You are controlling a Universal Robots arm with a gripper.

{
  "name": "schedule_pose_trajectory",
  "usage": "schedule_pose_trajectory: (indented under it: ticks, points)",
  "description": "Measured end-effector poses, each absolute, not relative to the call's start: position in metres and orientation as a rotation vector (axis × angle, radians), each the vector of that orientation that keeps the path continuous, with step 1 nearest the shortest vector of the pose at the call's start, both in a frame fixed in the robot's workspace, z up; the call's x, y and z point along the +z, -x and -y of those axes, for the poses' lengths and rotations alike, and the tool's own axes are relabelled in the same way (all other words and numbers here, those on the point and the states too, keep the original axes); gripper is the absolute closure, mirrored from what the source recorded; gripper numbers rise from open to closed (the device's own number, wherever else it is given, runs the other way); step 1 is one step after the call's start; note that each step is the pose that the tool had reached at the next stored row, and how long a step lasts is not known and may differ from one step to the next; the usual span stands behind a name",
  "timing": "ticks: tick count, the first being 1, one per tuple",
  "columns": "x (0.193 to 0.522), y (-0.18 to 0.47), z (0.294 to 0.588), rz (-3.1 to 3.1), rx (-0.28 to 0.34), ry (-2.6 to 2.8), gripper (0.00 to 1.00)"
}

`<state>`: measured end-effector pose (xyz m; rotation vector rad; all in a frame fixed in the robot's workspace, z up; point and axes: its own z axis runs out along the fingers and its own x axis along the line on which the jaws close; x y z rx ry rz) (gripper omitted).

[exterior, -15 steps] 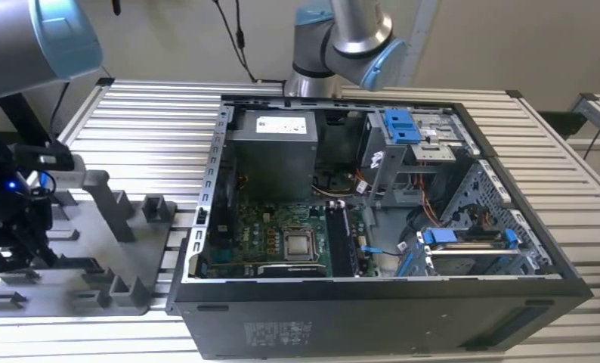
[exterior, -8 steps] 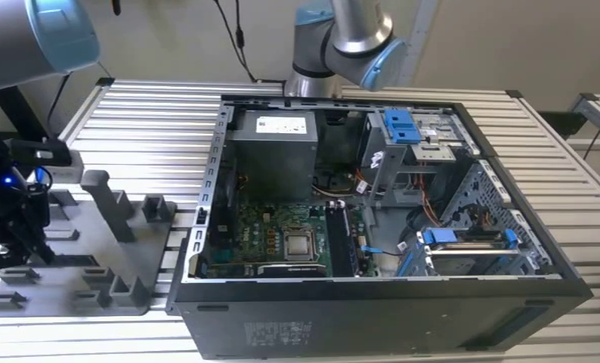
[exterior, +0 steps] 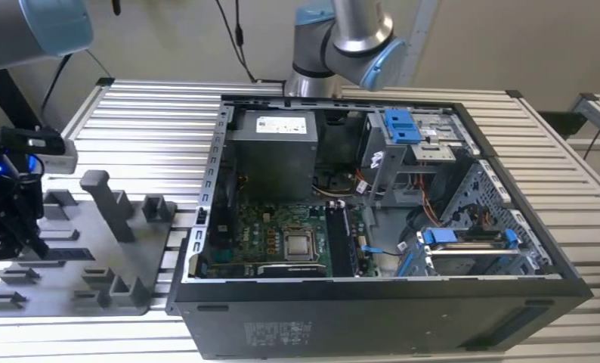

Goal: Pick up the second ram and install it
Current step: 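Pick up the second ram and move it above second insertion slot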

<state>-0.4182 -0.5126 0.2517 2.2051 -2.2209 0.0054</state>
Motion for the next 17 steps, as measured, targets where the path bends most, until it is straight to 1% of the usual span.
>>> schedule_pose_trajectory:
  ticks: [17]
  points:
    - [0.28, 0.418, 0.513, 2.221, 0.005, -2.205, 0.86]
